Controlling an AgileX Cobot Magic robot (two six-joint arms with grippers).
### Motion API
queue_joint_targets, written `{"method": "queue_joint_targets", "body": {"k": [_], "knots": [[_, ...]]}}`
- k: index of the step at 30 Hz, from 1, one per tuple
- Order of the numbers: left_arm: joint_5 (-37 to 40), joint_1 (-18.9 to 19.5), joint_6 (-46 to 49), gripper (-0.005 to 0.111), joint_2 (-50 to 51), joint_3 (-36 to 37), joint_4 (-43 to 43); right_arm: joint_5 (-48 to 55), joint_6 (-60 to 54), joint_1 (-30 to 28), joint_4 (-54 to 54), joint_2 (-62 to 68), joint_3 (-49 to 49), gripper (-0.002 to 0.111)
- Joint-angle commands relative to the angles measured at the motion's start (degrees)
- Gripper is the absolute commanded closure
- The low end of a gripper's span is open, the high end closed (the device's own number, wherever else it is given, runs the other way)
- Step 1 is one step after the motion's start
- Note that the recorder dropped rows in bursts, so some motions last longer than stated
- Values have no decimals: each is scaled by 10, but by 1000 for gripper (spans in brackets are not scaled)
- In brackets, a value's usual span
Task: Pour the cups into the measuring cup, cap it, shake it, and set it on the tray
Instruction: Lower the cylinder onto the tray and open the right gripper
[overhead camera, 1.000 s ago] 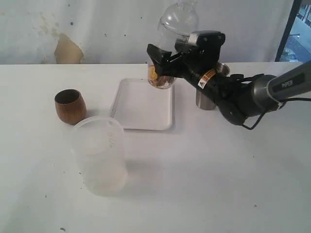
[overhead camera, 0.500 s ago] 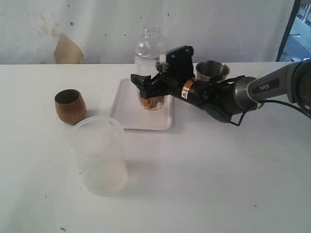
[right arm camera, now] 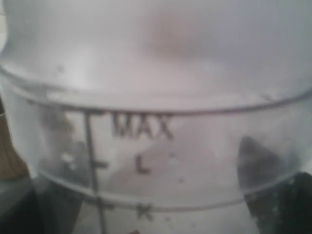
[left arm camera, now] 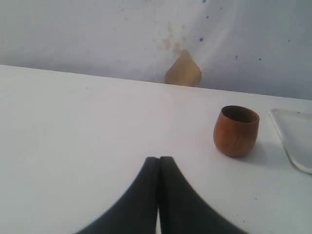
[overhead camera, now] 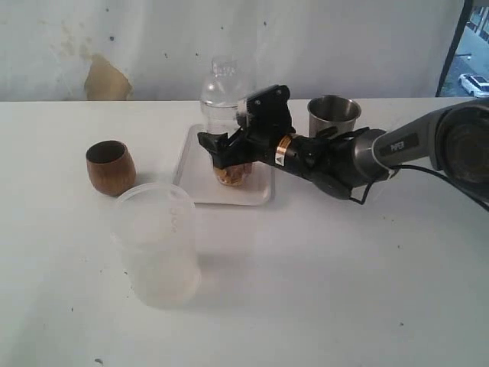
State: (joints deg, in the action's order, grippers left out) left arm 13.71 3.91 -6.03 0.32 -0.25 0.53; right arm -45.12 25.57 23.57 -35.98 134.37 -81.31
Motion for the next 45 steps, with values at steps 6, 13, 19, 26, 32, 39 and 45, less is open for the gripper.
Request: {"method": "queue_joint_targets", "body": {"k": [6,13,19,26,32,39,45], "knots": [[-4,0,-1,107,-3,2,-1,-34,-16,0,3,3,-9,108],[-4,0,-1,107,-3,2,-1,-25,-16,-1,5,3,-9,58],[-4,0,-1,107,-3,2,-1,-16,-39,-1,-2,3,-9,6],[-4,0,-1,107,-3,2,-1,-17,-48,-1,-34,-3,-9,3],[-4,0,-1,107,-3,2,-1,-17,-48,-1,-34,-20,-9,3],[-4,0,-1,107,-3,2,-1,15,-48,-1,-27,-35,-9,3],[-4,0,-1,107,-3,2,-1,97,-49,-1,-21,-62,-9,3]]}}
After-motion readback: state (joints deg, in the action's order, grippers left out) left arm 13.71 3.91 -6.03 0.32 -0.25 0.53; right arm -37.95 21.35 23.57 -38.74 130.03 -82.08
